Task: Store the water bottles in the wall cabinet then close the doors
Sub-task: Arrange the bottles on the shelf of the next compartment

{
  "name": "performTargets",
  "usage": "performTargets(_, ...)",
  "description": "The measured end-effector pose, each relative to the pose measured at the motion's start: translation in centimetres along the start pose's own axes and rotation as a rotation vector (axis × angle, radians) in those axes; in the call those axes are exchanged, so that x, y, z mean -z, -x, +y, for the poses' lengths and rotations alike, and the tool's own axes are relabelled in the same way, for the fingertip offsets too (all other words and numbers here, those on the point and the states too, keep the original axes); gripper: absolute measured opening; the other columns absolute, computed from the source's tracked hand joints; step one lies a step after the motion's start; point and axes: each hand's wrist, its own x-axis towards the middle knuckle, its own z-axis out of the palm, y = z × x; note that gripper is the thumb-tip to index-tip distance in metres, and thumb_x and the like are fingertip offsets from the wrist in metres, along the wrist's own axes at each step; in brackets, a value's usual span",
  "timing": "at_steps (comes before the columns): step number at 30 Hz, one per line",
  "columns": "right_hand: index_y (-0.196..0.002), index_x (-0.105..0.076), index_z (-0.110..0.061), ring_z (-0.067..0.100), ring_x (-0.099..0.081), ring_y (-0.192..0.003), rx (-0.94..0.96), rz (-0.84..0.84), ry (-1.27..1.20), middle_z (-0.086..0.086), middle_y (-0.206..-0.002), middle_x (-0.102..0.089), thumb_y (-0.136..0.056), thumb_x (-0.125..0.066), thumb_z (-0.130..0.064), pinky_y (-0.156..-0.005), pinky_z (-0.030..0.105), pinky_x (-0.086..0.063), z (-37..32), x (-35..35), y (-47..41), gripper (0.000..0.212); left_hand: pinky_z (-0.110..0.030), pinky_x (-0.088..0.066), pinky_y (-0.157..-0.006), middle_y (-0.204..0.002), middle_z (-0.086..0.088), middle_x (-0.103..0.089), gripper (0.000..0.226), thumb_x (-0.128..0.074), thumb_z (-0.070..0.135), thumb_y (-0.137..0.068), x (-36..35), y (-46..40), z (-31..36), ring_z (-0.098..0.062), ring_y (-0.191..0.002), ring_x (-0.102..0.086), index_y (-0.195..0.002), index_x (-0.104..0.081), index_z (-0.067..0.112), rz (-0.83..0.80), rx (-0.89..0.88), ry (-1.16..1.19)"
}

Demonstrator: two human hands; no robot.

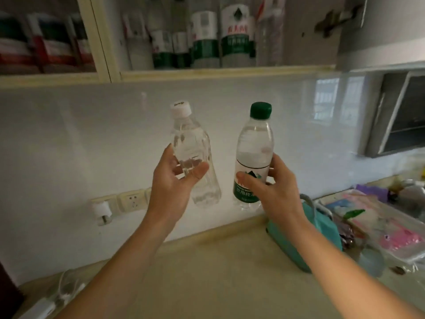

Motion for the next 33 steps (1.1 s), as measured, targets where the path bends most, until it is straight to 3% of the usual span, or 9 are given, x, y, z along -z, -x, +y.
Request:
performTargets(8,-0.107,-0.066,-0.036,-0.005,-0.067,-0.086,0.295,0.109,-0.031,-0.022,-0.095,-0.074,-0.079,-0.083,-0.024,-0.064,0.009,-0.052,-12.6,3.3,-9.0,0.034,-0.049,-0.061,-0.084,-0.104,0.005,-0.076,0.027,-0.075,0.026,-0.088,-2.6,-8.6,11.8,-0.018,-0.097,-0.073,-0.113,-0.064,0.031,0.013,-0.157,0.212)
performTargets(10,-0.108,-0.067,-0.033,-0.004,-0.07,-0.085,0.354,0.108,-0.048,-0.021,-0.094,-0.075,-0.079,-0.084,-0.022,-0.063,0.009,-0.052,-15.1,4.3,-11.4,0.035,-0.045,-0.061,-0.083,-0.104,0.005,-0.076,0.027,-0.074,0.03,-0.088,-3.6,-10.5,14.2,-0.017,-0.098,-0.073,-0.113,-0.064,0.031,0.014,-0.198,0.242)
performTargets(13,-0.111,-0.068,-0.029,-0.001,-0.073,-0.084,0.408,0.116,-0.055,-0.019,-0.095,-0.076,-0.079,-0.085,-0.022,-0.063,0.011,-0.054,-17.9,6.0,-14.9,0.037,-0.023,-0.059,-0.07,-0.101,0.012,-0.076,0.029,-0.074,0.03,-0.089,-5.5,-13.3,17.5,-0.004,-0.091,-0.073,-0.116,-0.063,0.032,0.028,-0.262,0.217)
performTargets(15,-0.113,-0.068,-0.03,0.0,-0.073,-0.085,0.418,0.134,-0.025,-0.019,-0.096,-0.076,-0.078,-0.086,-0.028,-0.065,0.015,-0.057,-18.9,7.3,-17.2,0.039,-0.016,-0.056,-0.063,-0.104,0.013,-0.075,0.032,-0.074,0.03,-0.091,-7.0,-15.1,19.1,-0.001,-0.091,-0.072,-0.119,-0.061,0.032,0.025,-0.285,0.165)
performTargets(21,-0.113,-0.067,-0.026,0.01,-0.072,-0.093,0.354,0.184,0.06,-0.009,-0.102,-0.075,-0.076,-0.087,-0.033,-0.085,0.041,-0.06,-17.9,10.4,-23.7,0.043,-0.026,-0.053,-0.071,-0.109,0.008,-0.069,0.043,-0.074,0.032,-0.09,-12.2,-20.4,20.3,-0.008,-0.095,-0.067,-0.128,-0.055,0.027,0.048,-0.257,0.002)
performTargets(25,-0.095,-0.06,-0.038,0.007,-0.072,-0.086,0.351,0.185,0.058,-0.011,-0.093,-0.073,-0.076,-0.086,-0.035,-0.074,0.03,-0.061,-16.1,10.7,-26.3,0.033,-0.035,-0.05,-0.085,-0.109,0.01,-0.064,0.044,-0.072,0.035,-0.091,-15.5,-22.6,18.9,-0.012,-0.101,-0.062,-0.129,-0.05,0.027,0.029,-0.207,-0.133)
performTargets(29,-0.106,-0.062,-0.028,0.002,-0.07,-0.08,0.393,0.212,0.087,-0.012,-0.094,-0.071,-0.081,-0.081,-0.039,-0.064,0.021,-0.06,-14.2,10.5,-28.1,0.033,-0.024,-0.042,-0.074,-0.115,0.006,-0.063,0.04,-0.065,0.041,-0.095,-18.3,-23.5,17.6,-0.009,-0.094,-0.059,-0.127,-0.05,0.023,0.08,-0.198,-0.25)
performTargets(31,-0.11,-0.062,-0.024,0.005,-0.07,-0.082,0.405,0.226,0.116,-0.009,-0.097,-0.071,-0.083,-0.078,-0.04,-0.063,0.022,-0.06,-13.3,10.3,-28.8,0.035,-0.018,-0.036,-0.063,-0.121,0.001,-0.06,0.044,-0.061,0.046,-0.096,-19.0,-23.5,17.4,-0.008,-0.089,-0.055,-0.128,-0.05,0.019,0.125,-0.23,-0.413)
performTargets(33,-0.111,-0.057,-0.027,0.005,-0.067,-0.084,0.409,0.227,0.172,-0.011,-0.098,-0.067,-0.085,-0.076,-0.04,-0.068,0.027,-0.061,-12.5,10.4,-29.3,0.035,-0.018,-0.039,-0.067,-0.129,-0.003,-0.051,0.057,-0.058,0.055,-0.094,-19.1,-23.7,17.1,-0.012,-0.098,-0.051,-0.132,-0.049,0.014,0.186,-0.298,-0.662)
